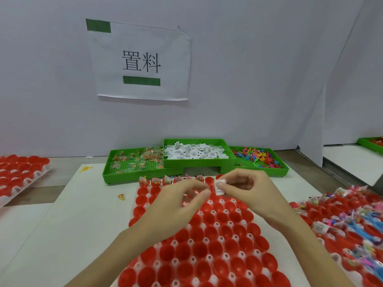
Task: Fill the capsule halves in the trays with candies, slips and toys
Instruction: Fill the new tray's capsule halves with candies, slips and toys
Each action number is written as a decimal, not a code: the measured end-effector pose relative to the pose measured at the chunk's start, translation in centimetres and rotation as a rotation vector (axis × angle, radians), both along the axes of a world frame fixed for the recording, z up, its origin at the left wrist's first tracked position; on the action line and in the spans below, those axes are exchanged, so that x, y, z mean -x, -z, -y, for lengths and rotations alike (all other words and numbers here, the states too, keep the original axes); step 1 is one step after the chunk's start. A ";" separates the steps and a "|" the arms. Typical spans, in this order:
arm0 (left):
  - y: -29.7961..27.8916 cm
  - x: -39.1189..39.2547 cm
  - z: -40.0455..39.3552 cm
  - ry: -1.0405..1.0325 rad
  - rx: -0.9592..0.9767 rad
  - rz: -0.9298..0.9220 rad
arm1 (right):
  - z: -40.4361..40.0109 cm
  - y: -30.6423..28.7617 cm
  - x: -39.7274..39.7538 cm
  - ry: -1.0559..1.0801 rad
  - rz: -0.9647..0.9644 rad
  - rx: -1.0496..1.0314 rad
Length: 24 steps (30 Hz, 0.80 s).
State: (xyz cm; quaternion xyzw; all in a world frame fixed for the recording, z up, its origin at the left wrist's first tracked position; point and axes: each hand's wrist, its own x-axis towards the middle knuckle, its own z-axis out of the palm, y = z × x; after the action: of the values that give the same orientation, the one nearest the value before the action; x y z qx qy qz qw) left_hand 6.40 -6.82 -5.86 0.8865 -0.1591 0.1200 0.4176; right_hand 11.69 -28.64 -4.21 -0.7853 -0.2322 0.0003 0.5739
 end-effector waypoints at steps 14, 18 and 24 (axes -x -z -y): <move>2.7 -3.9 1.0 0.198 -0.726 -0.083 | 0.4 2.0 -2.3 0.186 -0.066 -0.092; 1.1 -3.9 1.0 0.060 -0.474 0.070 | -0.4 0.9 -2.3 0.159 -0.121 -0.120; -0.8 -3.8 1.2 -0.050 0.435 -0.065 | -2.0 -0.2 -2.1 0.060 -0.142 -0.140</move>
State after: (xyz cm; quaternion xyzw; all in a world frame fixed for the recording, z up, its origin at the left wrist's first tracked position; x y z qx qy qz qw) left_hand 10.15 -8.06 -5.09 0.7827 -0.0940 0.1331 0.6007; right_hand 13.74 -26.59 -3.97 -0.7480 -0.1669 0.0224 0.6419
